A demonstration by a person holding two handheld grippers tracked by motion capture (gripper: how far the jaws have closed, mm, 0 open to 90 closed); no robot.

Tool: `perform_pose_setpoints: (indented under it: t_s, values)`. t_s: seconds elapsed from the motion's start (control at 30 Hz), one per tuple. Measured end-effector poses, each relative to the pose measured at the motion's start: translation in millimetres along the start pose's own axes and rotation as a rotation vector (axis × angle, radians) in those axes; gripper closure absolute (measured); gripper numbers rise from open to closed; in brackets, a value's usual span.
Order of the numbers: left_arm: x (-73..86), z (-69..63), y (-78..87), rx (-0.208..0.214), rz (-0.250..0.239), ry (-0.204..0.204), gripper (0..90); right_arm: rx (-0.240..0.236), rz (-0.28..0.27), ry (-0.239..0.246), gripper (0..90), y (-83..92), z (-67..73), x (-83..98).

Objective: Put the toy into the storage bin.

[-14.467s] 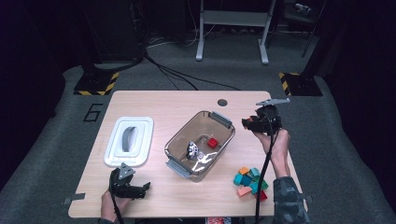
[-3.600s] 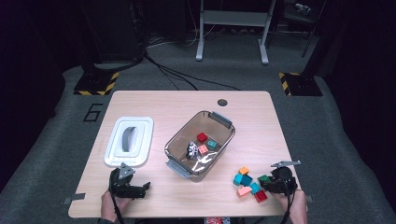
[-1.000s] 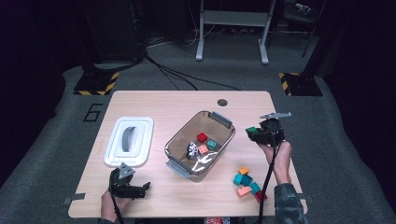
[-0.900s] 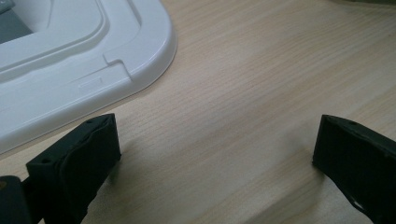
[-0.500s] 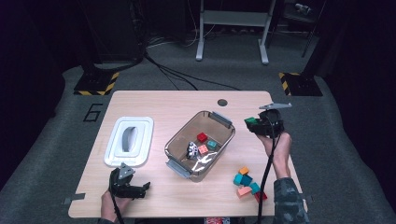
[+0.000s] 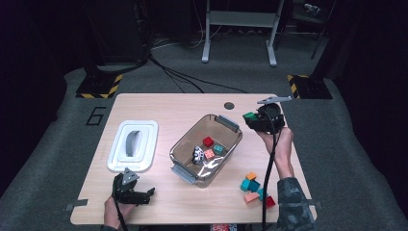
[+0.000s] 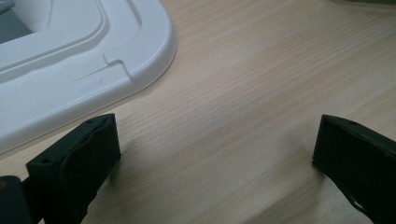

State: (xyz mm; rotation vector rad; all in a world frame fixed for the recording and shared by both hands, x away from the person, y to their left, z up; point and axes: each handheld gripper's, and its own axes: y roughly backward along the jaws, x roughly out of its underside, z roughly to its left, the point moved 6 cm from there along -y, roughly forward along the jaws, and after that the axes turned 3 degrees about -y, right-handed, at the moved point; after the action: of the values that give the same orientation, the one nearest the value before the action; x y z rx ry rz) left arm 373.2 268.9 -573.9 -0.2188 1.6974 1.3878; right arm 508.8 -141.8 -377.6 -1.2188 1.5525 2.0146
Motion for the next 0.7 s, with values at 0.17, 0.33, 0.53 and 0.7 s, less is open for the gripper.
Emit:
perform_pose_setpoints:
  t_s: [0.17, 0.33, 0.53, 0.7]
  values:
    - [0.0, -0.1, 0.0, 0.000, -0.001, 0.001, 0.5, -0.048, 0.021, 0.024, 58.7, -9.7, 21.2, -0.5]
    - [0.1, -0.1, 0.4, 0.005, 0.004, -0.001, 0.5, -0.080, 0.081, 0.067, 58.7, -27.9, 41.0, 10.4]
    - [0.0, 0.0, 0.0, 0.000, -0.001, 0.000, 0.5, -0.107, 0.135, 0.104, 58.7, -43.2, 52.6, 22.1]
    - [0.0, -0.1, 0.0, 0.000, 0.000, 0.000, 0.5, -0.112, 0.167, 0.115, 58.5, -46.9, 54.7, 28.5]
